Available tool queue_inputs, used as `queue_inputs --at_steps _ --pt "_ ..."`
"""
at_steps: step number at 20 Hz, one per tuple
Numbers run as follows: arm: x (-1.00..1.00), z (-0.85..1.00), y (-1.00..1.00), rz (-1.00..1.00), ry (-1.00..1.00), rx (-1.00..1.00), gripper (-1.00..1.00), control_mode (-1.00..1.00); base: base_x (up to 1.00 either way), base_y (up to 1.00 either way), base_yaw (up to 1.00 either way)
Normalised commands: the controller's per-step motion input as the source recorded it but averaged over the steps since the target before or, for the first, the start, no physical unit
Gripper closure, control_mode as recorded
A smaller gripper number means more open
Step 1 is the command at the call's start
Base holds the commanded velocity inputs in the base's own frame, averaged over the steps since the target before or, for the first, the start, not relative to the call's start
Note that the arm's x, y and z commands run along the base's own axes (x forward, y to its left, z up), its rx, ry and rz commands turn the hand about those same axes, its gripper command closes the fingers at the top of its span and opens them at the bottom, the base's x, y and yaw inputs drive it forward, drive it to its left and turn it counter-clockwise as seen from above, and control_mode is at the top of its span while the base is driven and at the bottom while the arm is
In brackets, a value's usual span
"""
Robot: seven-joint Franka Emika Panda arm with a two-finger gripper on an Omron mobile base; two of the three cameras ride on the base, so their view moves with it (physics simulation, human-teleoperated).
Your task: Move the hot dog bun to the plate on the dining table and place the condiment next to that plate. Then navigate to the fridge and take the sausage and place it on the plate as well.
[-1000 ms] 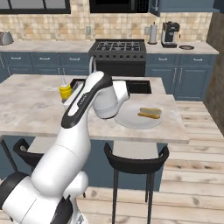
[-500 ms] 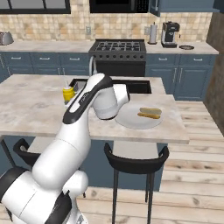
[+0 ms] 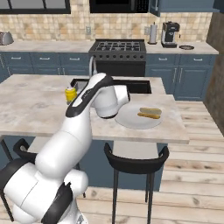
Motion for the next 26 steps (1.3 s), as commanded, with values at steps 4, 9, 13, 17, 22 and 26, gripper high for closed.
queue_inputs --at_steps 4,9,13,17,22,26 --pt "0.21 -0.16 0.00 0.00 0.00 0.00 1.00 -1.00 0.00 0.00 0.00" --pt "0.26 -0.11 -0.04 0.00 0.00 0.00 1.00 -1.00 0.00 0.00 0.00" --pt "0.29 -0.08 -0.10 0.00 0.00 0.00 1.00 -1.00 0.00 0.00 0.00" --pt "0.32 -0.08 -0.16 0.01 0.00 0.01 1.00 -1.00 0.00 0.00 0.00" --pt "0.27 -0.14 -0.15 0.02 0.00 0.00 1.00 -1.00 0.00 0.00 0.00" --pt "0.21 -0.16 -0.09 0.02 0.00 0.00 1.00 -1.00 0.00 0.00 0.00"
